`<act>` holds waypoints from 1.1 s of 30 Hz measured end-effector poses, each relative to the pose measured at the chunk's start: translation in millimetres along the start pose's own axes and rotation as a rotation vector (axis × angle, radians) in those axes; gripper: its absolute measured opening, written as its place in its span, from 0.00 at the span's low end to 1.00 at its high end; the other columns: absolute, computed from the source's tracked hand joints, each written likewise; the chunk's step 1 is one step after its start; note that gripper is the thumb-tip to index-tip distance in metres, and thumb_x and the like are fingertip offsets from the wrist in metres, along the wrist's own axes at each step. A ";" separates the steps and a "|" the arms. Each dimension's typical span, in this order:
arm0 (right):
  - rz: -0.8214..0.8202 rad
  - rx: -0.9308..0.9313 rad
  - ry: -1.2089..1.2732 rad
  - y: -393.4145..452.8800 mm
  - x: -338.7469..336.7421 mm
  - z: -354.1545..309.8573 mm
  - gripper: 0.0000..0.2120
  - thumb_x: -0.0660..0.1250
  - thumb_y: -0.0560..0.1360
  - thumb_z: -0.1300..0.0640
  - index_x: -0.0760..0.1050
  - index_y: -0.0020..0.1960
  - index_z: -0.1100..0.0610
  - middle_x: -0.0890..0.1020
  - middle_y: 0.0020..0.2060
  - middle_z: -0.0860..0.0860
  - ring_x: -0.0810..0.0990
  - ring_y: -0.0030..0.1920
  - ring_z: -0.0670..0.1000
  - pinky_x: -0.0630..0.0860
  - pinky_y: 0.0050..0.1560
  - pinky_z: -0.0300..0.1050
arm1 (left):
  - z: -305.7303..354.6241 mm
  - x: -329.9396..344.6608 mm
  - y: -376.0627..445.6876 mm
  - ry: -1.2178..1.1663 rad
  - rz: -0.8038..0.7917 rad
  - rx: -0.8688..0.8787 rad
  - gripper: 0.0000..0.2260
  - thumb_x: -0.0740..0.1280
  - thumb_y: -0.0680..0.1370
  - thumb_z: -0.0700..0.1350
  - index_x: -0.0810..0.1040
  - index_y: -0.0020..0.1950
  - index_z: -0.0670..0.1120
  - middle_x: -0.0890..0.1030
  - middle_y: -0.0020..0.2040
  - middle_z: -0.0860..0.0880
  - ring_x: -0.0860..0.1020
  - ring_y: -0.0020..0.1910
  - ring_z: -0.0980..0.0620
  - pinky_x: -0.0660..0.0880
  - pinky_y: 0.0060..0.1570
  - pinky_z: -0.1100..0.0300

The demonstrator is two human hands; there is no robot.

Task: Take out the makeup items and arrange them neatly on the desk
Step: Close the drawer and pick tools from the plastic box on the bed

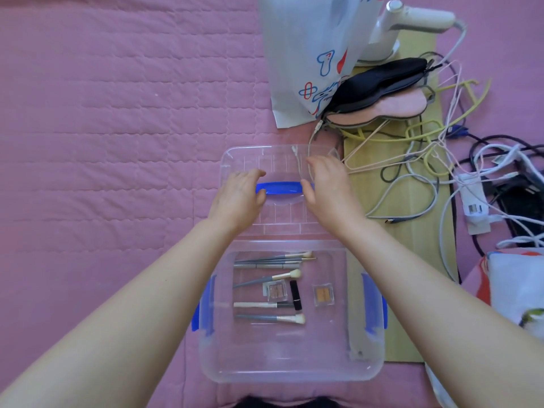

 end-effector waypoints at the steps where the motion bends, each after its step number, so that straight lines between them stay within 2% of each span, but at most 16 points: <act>1: 0.010 -0.012 0.002 -7.1 -5.3 -3.2 0.20 0.63 0.76 0.60 0.69 0.67 0.66 0.75 0.62 0.61 0.68 0.66 0.62 0.59 0.72 0.53 | 3.6 -3.6 -8.5 -0.018 0.024 0.011 0.18 0.59 0.80 0.43 0.69 0.70 0.47 0.75 0.64 0.47 0.68 0.65 0.47 0.69 0.60 0.52; 8: -0.007 -0.031 0.012 -76.2 -37.0 -19.5 0.22 0.61 0.78 0.59 0.65 0.71 0.63 0.72 0.67 0.56 0.61 0.73 0.58 0.57 0.74 0.52 | 25.5 -20.9 -82.5 -0.086 0.258 0.135 0.13 0.61 0.78 0.38 0.75 0.62 0.42 0.79 0.56 0.45 0.73 0.59 0.45 0.71 0.54 0.48; 14: -0.050 -0.021 0.031 -143.5 -34.7 -24.4 0.22 0.64 0.78 0.58 0.66 0.70 0.62 0.73 0.65 0.56 0.63 0.72 0.57 0.62 0.72 0.52 | 37.2 -14.0 -145.6 -0.089 0.327 0.217 0.11 0.64 0.76 0.36 0.78 0.57 0.42 0.81 0.48 0.47 0.77 0.51 0.46 0.75 0.44 0.49; 19: -0.179 0.017 0.014 -188.5 -5.0 -16.1 0.23 0.62 0.78 0.57 0.65 0.71 0.61 0.74 0.64 0.55 0.66 0.69 0.55 0.62 0.69 0.47 | 35.5 20.3 -176.2 -0.059 0.196 0.229 0.08 0.65 0.76 0.36 0.79 0.53 0.40 0.81 0.44 0.47 0.76 0.50 0.44 0.75 0.40 0.46; 22: -0.300 0.079 -0.018 -199.6 18.8 -7.3 0.21 0.59 0.79 0.56 0.64 0.70 0.59 0.73 0.62 0.54 0.67 0.66 0.54 0.67 0.62 0.46 | 25.8 49.6 -180.2 -0.009 0.097 0.216 0.06 0.64 0.76 0.38 0.79 0.50 0.41 0.80 0.44 0.46 0.75 0.49 0.42 0.74 0.41 0.46; 24: -0.389 0.140 -0.040 -200.1 33.8 -3.6 0.18 0.58 0.79 0.56 0.65 0.68 0.58 0.73 0.60 0.54 0.68 0.64 0.55 0.70 0.57 0.47 | 17.7 69.4 -178.1 0.049 0.036 0.164 0.06 0.63 0.77 0.40 0.78 0.51 0.42 0.79 0.46 0.46 0.74 0.50 0.43 0.73 0.41 0.48; 27: -0.519 0.189 -0.118 -192.2 53.9 -0.8 0.17 0.58 0.78 0.61 0.66 0.66 0.60 0.72 0.60 0.57 0.70 0.61 0.58 0.71 0.58 0.51 | 6.4 94.1 -169.6 0.147 -0.034 0.103 0.08 0.61 0.78 0.42 0.77 0.55 0.43 0.77 0.50 0.46 0.72 0.52 0.44 0.71 0.41 0.50; 30: -0.536 0.206 -0.159 -181.4 68.6 3.4 0.17 0.58 0.76 0.66 0.66 0.64 0.61 0.72 0.60 0.58 0.70 0.60 0.60 0.71 0.57 0.52 | 3.5 112.6 -157.4 0.251 -0.103 0.091 0.10 0.60 0.78 0.42 0.74 0.58 0.45 0.75 0.54 0.47 0.71 0.56 0.45 0.68 0.39 0.51; 33: -0.556 0.206 -0.212 -175.6 81.9 10.7 0.16 0.58 0.77 0.65 0.65 0.65 0.62 0.70 0.62 0.59 0.70 0.61 0.60 0.71 0.58 0.53 | 7.4 124.8 -148.4 0.348 -0.178 0.116 0.11 0.60 0.77 0.40 0.73 0.59 0.46 0.73 0.56 0.48 0.69 0.57 0.45 0.62 0.37 0.54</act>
Point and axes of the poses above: each hand's wrist, its own y-axis towards the middle knuckle, its own x-axis out of the palm, z = x × y, the point moved 2 cm from there along y, towards the middle knuckle
